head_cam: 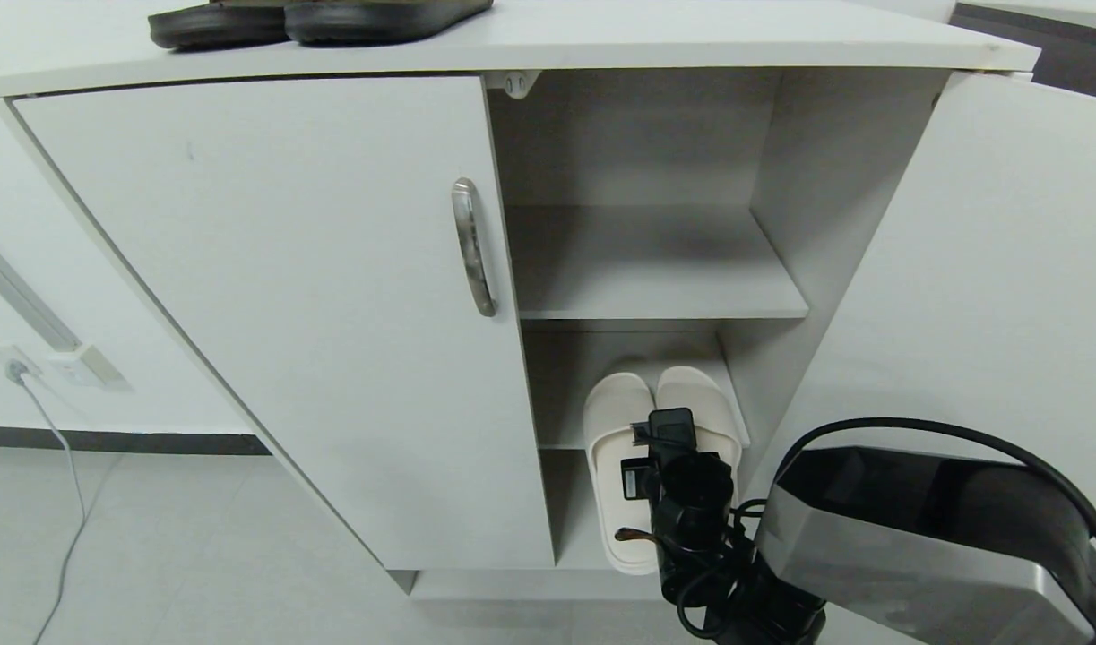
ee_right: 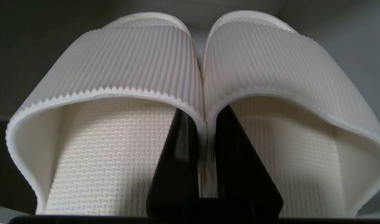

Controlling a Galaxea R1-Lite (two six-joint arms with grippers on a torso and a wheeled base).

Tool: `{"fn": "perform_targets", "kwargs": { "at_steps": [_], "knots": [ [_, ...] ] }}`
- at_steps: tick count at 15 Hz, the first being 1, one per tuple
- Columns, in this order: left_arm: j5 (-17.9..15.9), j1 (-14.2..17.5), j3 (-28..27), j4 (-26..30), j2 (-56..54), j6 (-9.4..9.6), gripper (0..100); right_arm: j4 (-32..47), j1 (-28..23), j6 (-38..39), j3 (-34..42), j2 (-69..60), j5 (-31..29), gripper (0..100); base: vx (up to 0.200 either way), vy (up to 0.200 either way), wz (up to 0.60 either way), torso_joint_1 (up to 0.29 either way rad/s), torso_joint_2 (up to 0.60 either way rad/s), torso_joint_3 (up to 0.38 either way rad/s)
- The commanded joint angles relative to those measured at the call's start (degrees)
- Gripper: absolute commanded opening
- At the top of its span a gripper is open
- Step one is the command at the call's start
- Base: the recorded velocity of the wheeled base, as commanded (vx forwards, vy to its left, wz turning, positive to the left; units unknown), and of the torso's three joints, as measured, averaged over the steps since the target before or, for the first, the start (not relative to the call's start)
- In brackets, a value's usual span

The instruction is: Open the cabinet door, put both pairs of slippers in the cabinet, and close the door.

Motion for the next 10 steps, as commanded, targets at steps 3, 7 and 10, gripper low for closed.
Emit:
{"fn": "perform_targets", "kwargs": {
  "at_steps": [3,7,10],
  "knots": [
    [0.1,0.1,0.0,0.0,0.1,-0.15,0,4.6,-2.2,0.3,-6.4,0.2,0.7,0,0.0,0.0,0.0,0.0,0.0,0.0],
    [0.1,0.1,0.0,0.0,0.1,-0.15,0,16.8,-4.0,3.5,-15.7,0.4,1.1,0,0.0,0.0,0.0,0.0,0.0,0.0],
    [0.1,0.1,0.0,0.0,0.1,-0.15,0,25.7,-4.8,6.2,-24.0,0.9,1.4,0,0.0,0.0,0.0,0.0,0.0,0.0]
  ]
}}
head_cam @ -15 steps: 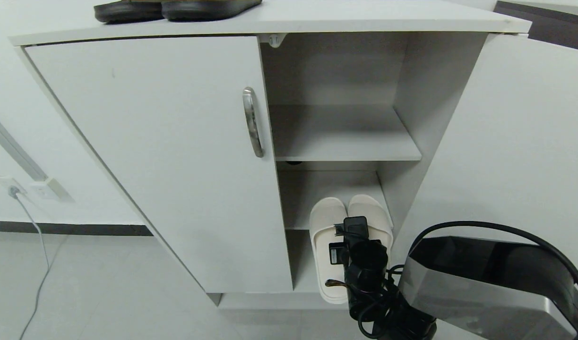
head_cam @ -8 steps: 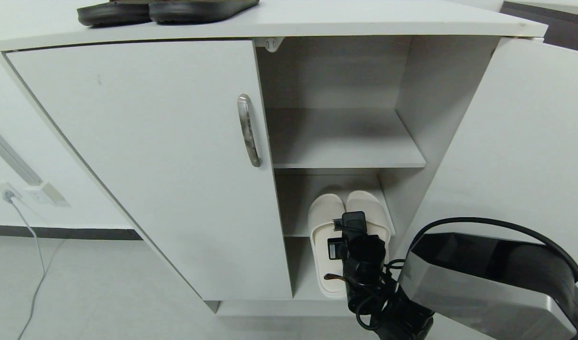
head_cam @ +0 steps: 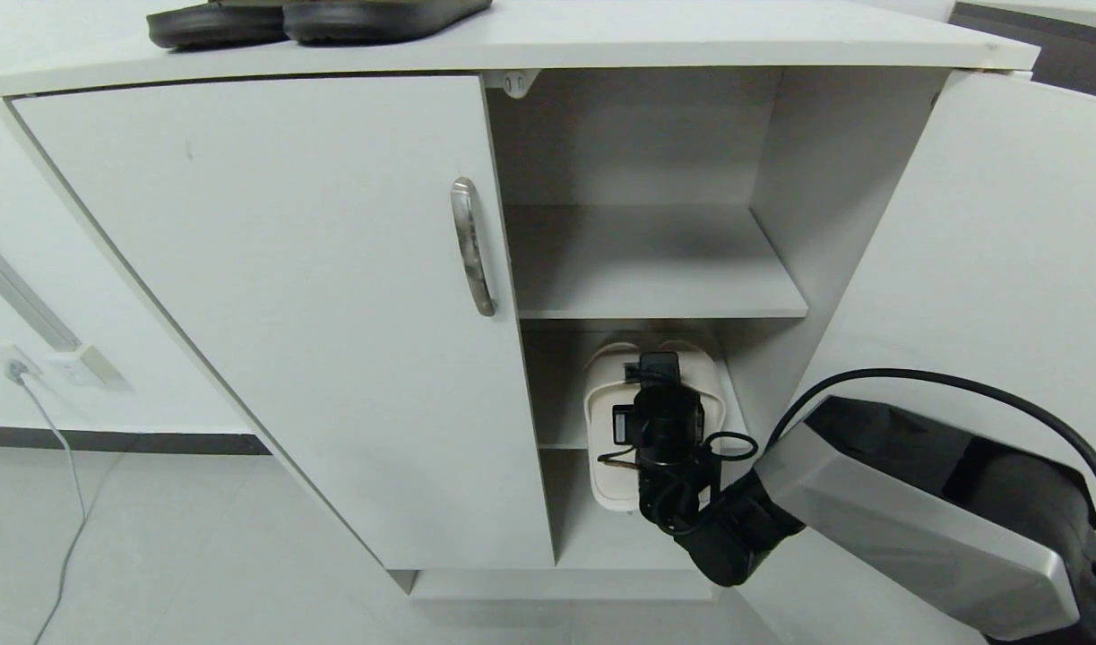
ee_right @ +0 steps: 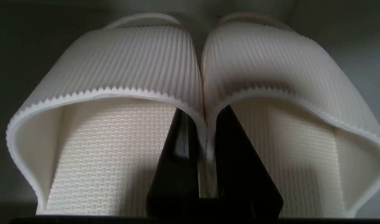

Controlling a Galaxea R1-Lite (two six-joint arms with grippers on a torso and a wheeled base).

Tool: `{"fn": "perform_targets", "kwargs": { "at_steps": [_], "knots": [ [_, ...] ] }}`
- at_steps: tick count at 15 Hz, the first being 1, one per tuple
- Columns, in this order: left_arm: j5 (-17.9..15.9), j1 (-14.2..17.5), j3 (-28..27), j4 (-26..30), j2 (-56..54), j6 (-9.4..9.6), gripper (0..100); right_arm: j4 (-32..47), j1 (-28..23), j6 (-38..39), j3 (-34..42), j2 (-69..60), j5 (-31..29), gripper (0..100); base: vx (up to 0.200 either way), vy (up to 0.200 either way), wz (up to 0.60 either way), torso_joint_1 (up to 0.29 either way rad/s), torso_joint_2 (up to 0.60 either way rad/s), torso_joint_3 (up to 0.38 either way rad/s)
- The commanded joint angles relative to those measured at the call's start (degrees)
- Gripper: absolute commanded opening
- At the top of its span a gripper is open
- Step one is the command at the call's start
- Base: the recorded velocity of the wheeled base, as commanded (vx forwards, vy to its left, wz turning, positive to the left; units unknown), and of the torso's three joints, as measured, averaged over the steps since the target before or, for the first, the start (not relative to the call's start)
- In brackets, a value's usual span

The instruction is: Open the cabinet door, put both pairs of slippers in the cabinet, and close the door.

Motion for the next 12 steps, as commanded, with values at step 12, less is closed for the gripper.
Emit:
{"fn": "perform_targets", "kwargs": {
  "at_steps": [12],
  "knots": [
    [0.1,0.0,0.0,0.0,0.1,-0.02,0,6.1,-3.7,0.4,-13.3,6.1,3.3,0,0.0,0.0,0.0,0.0,0.0,0.0]
  ]
}}
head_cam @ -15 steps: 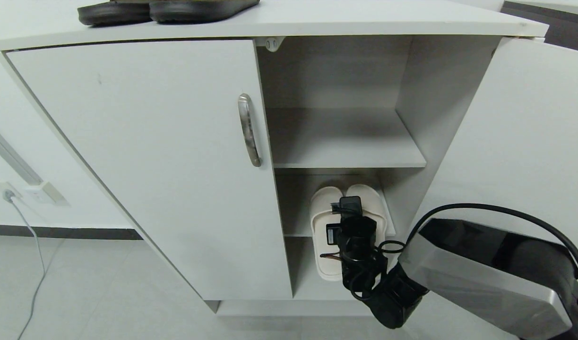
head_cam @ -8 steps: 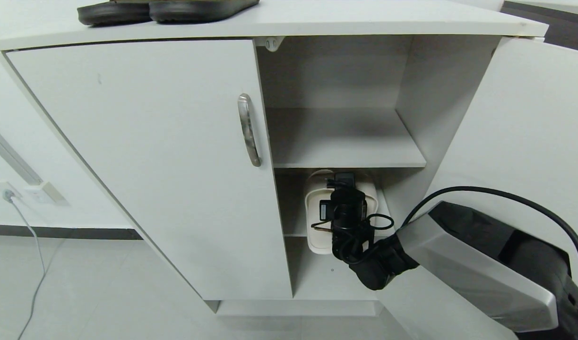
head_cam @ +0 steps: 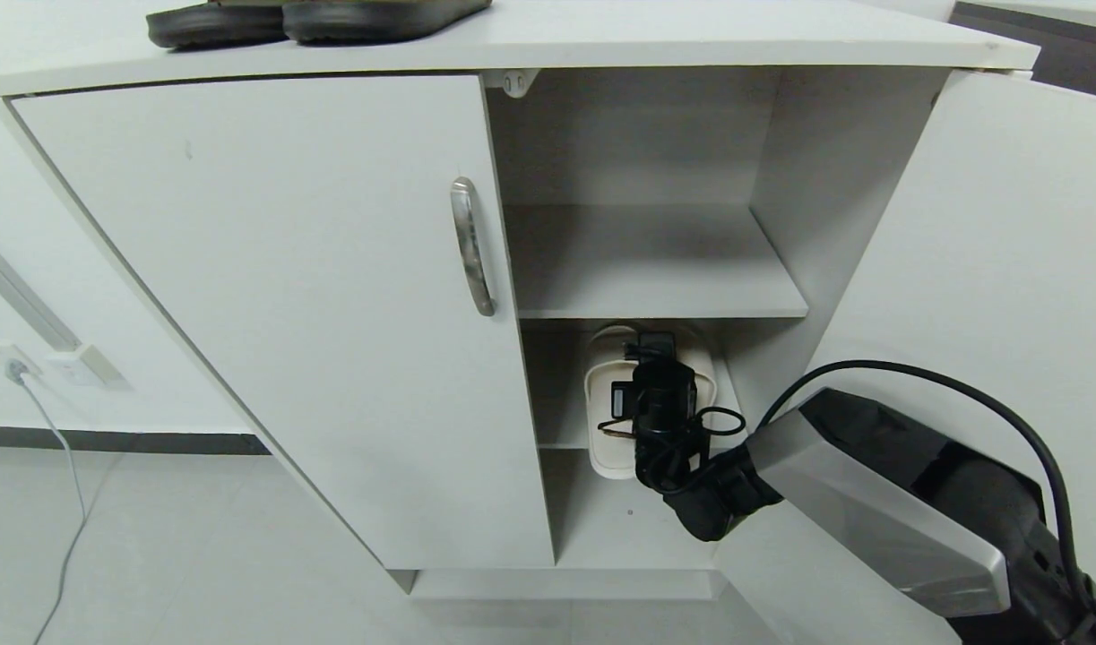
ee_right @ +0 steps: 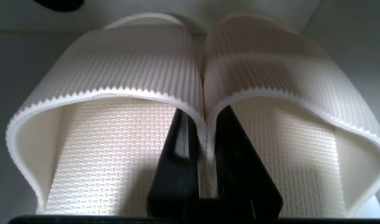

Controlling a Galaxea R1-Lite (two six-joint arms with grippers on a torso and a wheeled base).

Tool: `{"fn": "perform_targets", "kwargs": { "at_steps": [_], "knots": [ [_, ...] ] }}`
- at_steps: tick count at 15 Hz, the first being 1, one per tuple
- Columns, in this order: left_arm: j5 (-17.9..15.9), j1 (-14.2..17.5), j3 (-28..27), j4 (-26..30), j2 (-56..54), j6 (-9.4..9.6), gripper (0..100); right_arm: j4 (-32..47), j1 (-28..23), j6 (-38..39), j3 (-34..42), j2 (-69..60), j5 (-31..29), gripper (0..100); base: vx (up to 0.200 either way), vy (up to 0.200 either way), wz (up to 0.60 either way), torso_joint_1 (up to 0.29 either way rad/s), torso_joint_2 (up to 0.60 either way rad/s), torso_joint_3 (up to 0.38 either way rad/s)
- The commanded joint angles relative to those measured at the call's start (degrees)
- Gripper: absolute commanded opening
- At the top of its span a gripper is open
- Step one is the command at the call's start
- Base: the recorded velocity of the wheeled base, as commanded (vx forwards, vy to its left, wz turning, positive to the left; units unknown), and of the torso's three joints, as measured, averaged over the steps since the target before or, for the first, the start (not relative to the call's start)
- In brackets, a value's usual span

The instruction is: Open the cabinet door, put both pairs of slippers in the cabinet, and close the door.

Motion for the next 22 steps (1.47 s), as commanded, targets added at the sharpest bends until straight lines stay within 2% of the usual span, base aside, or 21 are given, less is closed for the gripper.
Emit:
{"fn": "perform_targets", "kwargs": {
  "at_steps": [1,9,10,17,18,22],
  "knots": [
    [0.0,0.1,0.0,0.1,0.1,-0.02,0,0.0,-0.3,-0.1,-0.3,0.7,0.0,0,0.0,0.0,0.0,0.0,0.0,0.0],
    [0.0,0.1,0.0,0.0,0.1,-0.02,0,0.5,-0.4,0.0,-0.2,1.5,0.0,0,0.0,0.0,0.0,0.0,0.0,0.0],
    [0.0,0.0,0.0,0.1,0.1,-0.02,0,0.5,-0.4,0.0,-0.1,1.5,0.0,100,0.0,0.0,0.0,0.0,0.0,0.0],
    [0.0,0.0,0.0,0.0,0.1,-0.02,0,-0.8,0.2,0.0,5.8,-2.1,-0.1,100,0.0,0.0,0.0,0.0,0.0,0.0],
    [0.0,0.1,0.0,0.1,0.1,-0.02,0,-3.0,1.3,-0.1,10.6,-5.0,-0.1,100,0.0,0.0,0.0,0.0,0.0,0.0],
    [-0.1,0.1,0.0,0.0,0.1,0.07,0,-7.0,4.1,-0.1,22.1,-12.3,-0.7,100,0.0,0.0,0.0,0.0,0.0,0.0]
  ]
}}
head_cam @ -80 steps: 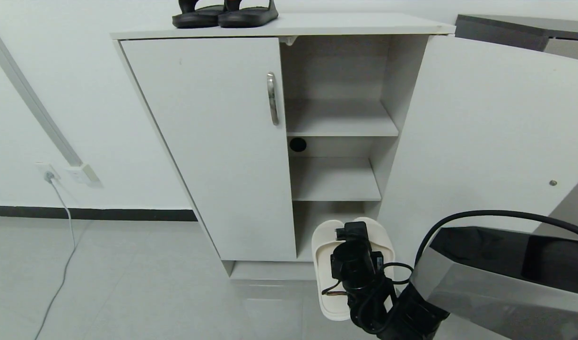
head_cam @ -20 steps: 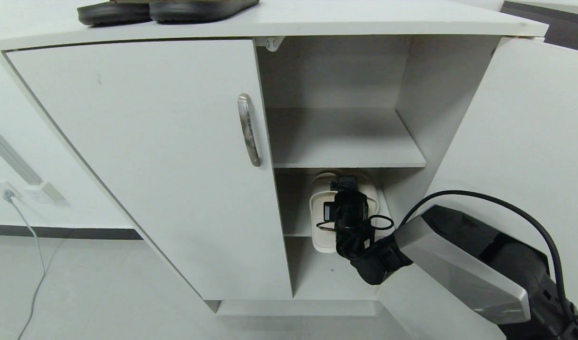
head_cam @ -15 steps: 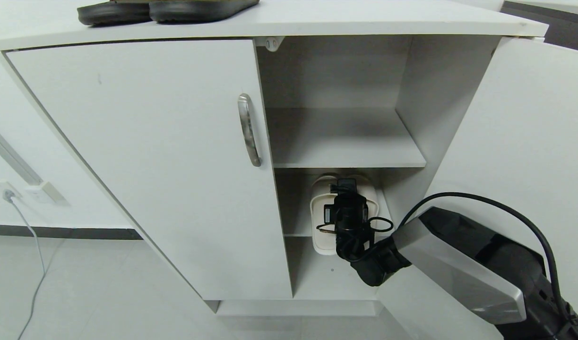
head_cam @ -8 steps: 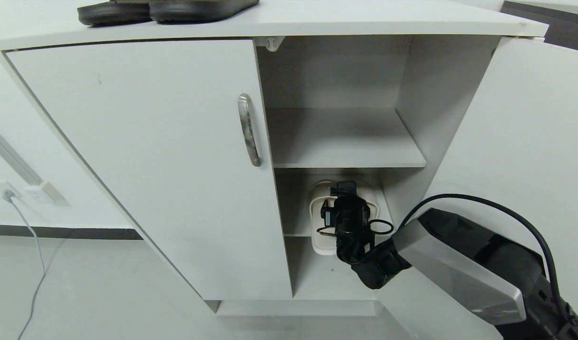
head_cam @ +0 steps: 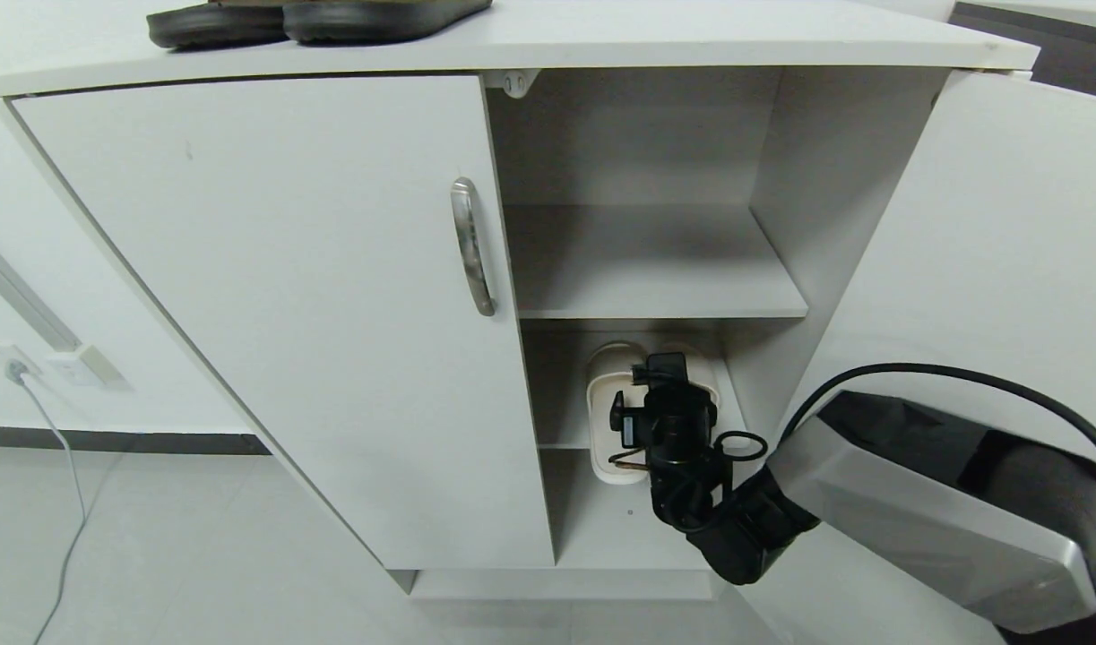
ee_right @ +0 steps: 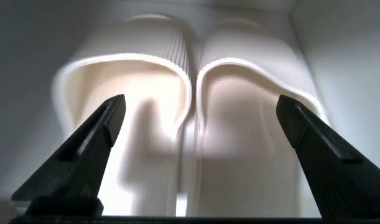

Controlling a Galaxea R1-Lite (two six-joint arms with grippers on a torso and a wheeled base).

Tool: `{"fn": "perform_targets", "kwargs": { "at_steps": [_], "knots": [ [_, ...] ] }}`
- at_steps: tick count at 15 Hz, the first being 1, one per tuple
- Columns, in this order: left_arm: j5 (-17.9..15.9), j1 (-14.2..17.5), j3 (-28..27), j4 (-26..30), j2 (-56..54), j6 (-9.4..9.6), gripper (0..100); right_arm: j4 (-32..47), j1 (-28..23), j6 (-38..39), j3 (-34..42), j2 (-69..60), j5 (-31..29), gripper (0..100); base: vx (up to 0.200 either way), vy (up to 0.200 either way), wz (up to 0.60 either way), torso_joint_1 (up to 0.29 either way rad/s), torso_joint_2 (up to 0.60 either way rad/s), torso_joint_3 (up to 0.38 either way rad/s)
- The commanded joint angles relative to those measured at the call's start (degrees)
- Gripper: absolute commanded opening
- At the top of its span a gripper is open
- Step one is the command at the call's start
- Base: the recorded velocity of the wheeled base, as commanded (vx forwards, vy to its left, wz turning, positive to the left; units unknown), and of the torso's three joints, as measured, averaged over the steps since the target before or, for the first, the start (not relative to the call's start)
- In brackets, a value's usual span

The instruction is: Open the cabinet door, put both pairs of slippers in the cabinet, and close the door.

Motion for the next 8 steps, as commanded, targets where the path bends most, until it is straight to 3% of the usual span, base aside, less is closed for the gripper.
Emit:
{"fn": "perform_targets", "kwargs": {
  "at_steps": [1,5,8],
  "knots": [
    [0.0,0.1,0.0,0.0,0.1,0.01,0,-1.5,1.9,0.0,6.4,-6.2,0.0,100,0.0,0.0,0.0,0.0,0.0,0.0],
    [-0.1,0.1,0.0,0.0,0.1,0.01,0,-7.2,5.9,0.0,21.7,-12.5,-0.1,100,0.0,0.0,0.0,0.0,0.0,0.0],
    [-0.1,0.1,0.0,0.0,0.1,0.01,0,-8.1,5.9,-0.2,23.3,-13.0,-0.2,100,0.0,0.0,0.0,0.0,0.0,0.0]
  ]
}}
